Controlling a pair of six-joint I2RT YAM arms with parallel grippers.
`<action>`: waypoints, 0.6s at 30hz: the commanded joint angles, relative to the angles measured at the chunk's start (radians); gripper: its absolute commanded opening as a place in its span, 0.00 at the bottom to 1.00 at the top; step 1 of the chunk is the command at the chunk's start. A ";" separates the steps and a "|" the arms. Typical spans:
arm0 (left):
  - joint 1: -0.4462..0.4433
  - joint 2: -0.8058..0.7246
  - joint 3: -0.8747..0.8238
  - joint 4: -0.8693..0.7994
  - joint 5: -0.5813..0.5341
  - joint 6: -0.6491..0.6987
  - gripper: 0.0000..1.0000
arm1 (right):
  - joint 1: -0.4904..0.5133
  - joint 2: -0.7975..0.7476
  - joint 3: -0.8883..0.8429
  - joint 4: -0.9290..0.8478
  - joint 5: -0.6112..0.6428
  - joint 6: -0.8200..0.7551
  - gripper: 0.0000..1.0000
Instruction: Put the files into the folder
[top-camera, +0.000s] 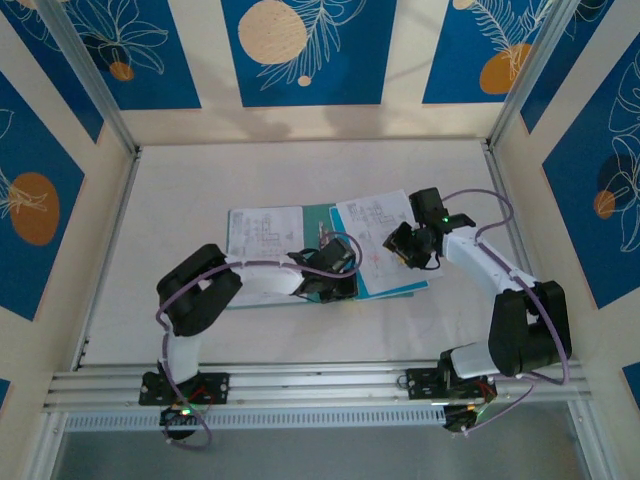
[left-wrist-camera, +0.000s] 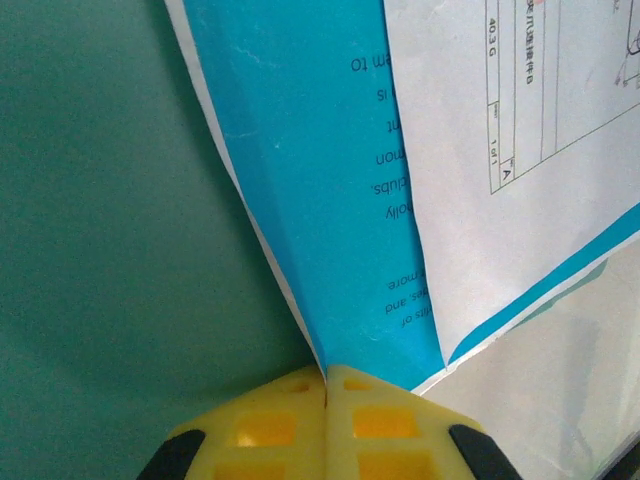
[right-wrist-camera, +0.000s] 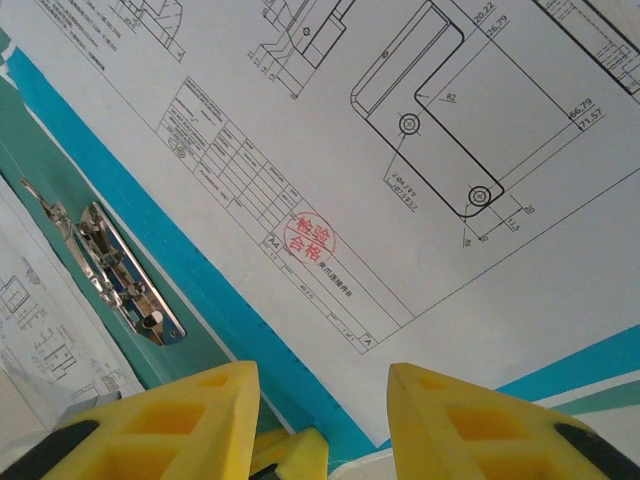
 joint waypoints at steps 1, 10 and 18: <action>0.016 -0.066 -0.074 0.028 -0.025 -0.047 0.00 | 0.005 -0.022 -0.025 -0.028 0.001 0.018 0.40; 0.035 -0.115 -0.195 0.156 -0.007 -0.102 0.00 | 0.016 -0.021 -0.032 -0.020 0.000 0.016 0.40; 0.046 -0.133 -0.239 0.213 0.009 -0.128 0.00 | 0.028 -0.013 -0.034 -0.013 -0.003 0.021 0.40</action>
